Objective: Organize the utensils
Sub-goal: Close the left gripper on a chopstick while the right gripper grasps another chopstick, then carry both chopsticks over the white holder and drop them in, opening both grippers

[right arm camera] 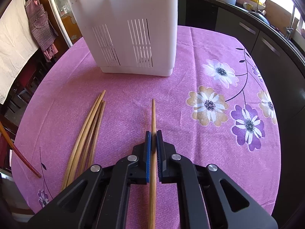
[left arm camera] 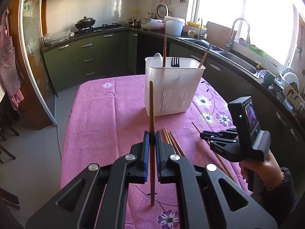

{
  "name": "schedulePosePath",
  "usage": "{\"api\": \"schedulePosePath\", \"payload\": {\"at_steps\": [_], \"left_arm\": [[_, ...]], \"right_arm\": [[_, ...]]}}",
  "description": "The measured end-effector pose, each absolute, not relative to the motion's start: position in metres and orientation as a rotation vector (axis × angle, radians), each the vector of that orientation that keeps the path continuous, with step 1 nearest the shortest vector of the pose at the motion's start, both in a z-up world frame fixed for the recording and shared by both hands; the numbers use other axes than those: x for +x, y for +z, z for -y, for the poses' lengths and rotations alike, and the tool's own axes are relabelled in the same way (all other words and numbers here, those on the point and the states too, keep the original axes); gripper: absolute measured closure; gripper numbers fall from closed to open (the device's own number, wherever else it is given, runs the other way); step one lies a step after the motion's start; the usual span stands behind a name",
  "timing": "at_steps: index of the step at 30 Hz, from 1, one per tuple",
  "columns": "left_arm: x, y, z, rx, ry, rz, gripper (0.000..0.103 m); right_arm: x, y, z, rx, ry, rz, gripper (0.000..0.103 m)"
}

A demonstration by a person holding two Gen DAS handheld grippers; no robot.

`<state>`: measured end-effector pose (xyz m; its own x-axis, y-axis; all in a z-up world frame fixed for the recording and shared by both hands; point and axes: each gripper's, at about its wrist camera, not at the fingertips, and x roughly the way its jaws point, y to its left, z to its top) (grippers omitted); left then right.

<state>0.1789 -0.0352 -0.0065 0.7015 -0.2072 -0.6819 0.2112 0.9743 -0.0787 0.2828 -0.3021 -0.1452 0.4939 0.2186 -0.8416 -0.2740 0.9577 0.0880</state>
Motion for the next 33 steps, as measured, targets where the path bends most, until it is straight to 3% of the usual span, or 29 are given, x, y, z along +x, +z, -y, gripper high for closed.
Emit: {"api": "schedulePosePath", "payload": {"at_steps": [15, 24, 33], "left_arm": [[0.174, 0.004, 0.025, 0.000, -0.210, -0.737, 0.097], [0.172, 0.011, 0.021, -0.006, -0.207, -0.728, 0.097], [0.178, 0.020, 0.025, -0.004, -0.219, -0.723, 0.097]], "right_arm": [[0.215, -0.039, 0.336, 0.042, 0.357, -0.731, 0.097], [0.165, -0.008, 0.342, 0.047, 0.377, -0.629, 0.097], [0.173, 0.013, 0.341, 0.069, 0.380, -0.583, 0.097]]}}
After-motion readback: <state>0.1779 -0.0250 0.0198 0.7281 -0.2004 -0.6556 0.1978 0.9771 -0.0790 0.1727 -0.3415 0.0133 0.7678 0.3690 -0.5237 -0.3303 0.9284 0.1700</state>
